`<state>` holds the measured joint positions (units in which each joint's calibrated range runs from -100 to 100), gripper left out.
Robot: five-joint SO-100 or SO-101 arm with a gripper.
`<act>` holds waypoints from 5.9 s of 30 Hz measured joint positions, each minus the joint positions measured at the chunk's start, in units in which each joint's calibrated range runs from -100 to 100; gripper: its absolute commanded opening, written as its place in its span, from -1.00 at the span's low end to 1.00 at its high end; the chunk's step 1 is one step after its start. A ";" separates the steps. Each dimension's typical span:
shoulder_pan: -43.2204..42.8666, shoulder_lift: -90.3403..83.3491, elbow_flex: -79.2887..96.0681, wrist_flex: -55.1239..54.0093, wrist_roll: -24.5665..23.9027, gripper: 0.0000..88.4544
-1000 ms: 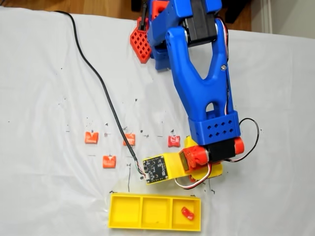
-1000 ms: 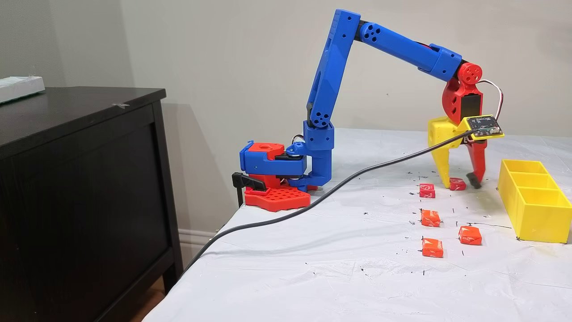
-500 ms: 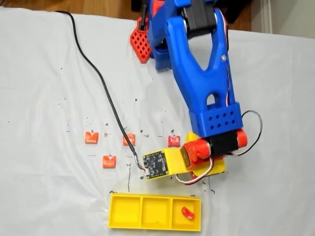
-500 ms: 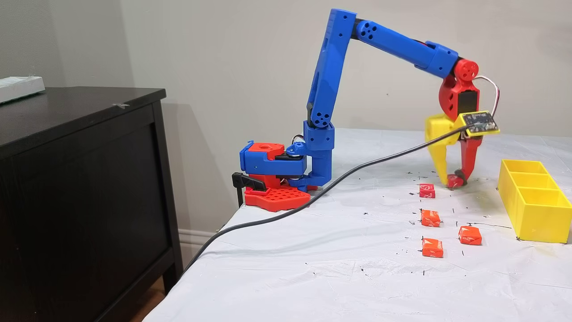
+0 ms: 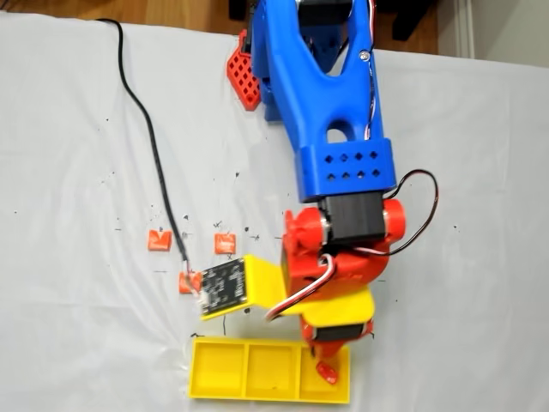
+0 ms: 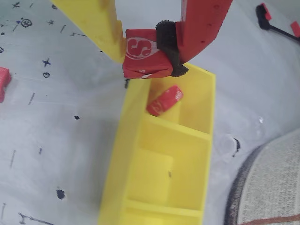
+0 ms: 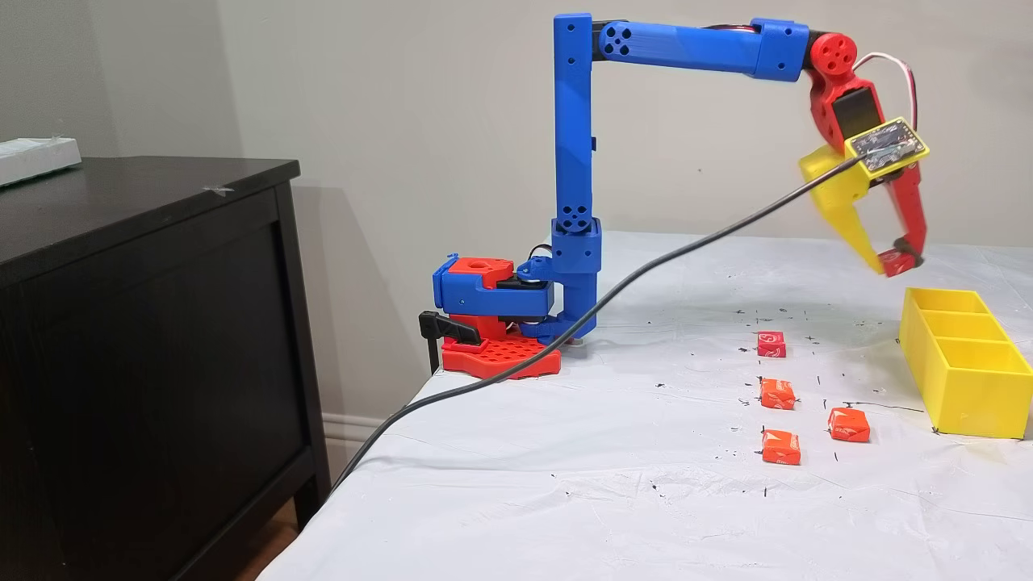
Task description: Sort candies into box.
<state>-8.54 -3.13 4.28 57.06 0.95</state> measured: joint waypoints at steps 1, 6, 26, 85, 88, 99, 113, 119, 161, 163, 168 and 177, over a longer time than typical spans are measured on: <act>0.62 0.00 -1.20 -0.32 0.00 -1.00; 3.82 4.65 -8.47 -1.03 0.00 -1.00; 6.63 20.56 -24.81 11.19 1.07 -1.00; 1.56 -12.52 23.87 12.30 6.06 -0.65; 0.78 -12.61 25.66 10.87 6.06 -0.51; -0.39 -9.56 26.86 6.35 6.06 -0.38; -1.40 -7.02 28.40 5.48 5.47 -0.34; -1.95 -6.09 29.60 3.73 5.47 -0.35; 6.48 -14.21 19.59 -3.81 5.57 -1.00; 7.80 -13.87 15.65 -3.25 5.57 -1.00; 10.53 -7.78 7.36 -2.70 5.57 -1.00; 14.44 7.95 -8.64 0.32 5.57 -1.00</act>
<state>5.89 4.82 -4.36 57.38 6.52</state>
